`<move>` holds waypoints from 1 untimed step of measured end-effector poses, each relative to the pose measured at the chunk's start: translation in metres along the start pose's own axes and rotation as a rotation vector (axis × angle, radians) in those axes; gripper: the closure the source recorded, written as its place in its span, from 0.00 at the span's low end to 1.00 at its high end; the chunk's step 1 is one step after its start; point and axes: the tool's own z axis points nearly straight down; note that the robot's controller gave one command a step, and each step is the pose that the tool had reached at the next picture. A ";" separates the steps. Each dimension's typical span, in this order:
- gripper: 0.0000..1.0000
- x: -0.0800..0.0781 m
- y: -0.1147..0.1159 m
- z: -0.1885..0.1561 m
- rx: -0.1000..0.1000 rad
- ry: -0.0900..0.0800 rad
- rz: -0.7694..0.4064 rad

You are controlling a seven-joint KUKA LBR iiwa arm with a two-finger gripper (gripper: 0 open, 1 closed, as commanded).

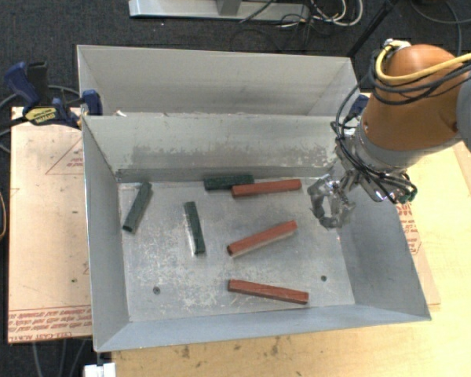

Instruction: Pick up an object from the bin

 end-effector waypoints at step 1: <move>1.00 -0.003 -0.033 0.036 -0.004 0.005 -0.013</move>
Offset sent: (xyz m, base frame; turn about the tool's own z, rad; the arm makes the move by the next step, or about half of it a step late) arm 0.0168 -0.0266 -0.0333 -0.0185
